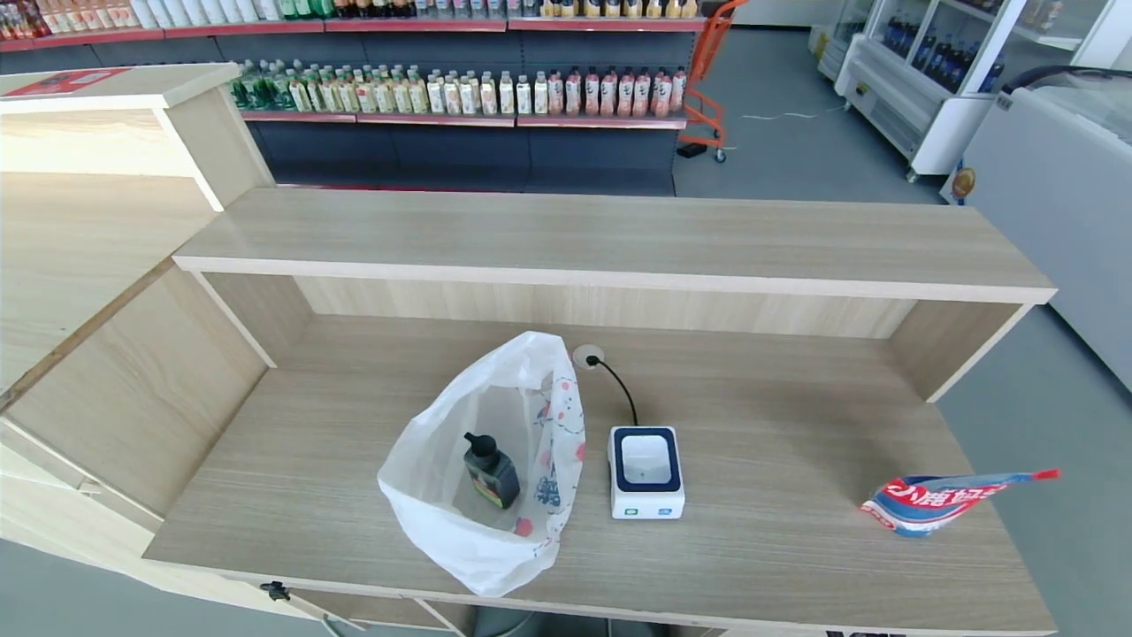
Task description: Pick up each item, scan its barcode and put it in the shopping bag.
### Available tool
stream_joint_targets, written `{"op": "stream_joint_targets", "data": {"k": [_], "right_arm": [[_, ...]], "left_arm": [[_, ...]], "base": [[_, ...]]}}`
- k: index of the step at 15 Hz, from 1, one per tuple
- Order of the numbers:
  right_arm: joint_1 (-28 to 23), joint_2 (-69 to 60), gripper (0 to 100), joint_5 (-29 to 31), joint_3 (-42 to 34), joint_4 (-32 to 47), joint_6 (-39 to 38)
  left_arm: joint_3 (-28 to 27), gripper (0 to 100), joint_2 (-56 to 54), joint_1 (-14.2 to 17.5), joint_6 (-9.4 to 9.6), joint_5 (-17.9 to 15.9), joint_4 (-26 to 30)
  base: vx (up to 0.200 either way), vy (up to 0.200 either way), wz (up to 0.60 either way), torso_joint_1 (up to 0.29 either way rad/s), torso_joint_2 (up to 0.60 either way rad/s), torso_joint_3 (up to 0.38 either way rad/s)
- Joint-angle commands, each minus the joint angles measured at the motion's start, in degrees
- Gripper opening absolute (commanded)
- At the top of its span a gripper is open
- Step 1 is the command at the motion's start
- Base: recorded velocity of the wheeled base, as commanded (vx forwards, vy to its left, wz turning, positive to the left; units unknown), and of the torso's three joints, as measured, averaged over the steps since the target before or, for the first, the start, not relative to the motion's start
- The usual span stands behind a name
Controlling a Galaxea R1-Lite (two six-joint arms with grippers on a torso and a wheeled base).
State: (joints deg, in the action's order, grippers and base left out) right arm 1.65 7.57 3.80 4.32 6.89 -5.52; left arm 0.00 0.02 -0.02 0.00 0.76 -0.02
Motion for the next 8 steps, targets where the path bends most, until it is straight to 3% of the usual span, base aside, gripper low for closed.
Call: {"op": "stream_joint_targets", "data": {"k": [1,4,7,8], "right_arm": [[0.02,0.69,100,-0.02,-0.01,-0.03,-0.01],[-0.06,0.69,100,0.06,-0.01,-0.03,-0.01],[-0.06,0.69,100,0.06,-0.01,-0.03,-0.01],[-0.06,0.78,100,0.06,-0.01,-0.03,-0.01]], "left_arm": [[0.00,100,-0.02,-0.06,0.00,0.04,0.02],[0.00,100,-0.02,-0.06,-0.26,0.04,0.02],[0.00,100,-0.02,-0.06,-0.09,0.04,0.02],[0.00,100,-0.02,-0.06,0.00,0.04,0.02]], "base": [[0.000,0.000,0.00,0.000,0.00,0.000],[0.000,0.000,0.00,0.000,0.00,0.000],[-0.200,0.000,0.00,0.010,0.00,0.001],[0.000,0.000,0.00,0.000,0.00,0.000]]}}
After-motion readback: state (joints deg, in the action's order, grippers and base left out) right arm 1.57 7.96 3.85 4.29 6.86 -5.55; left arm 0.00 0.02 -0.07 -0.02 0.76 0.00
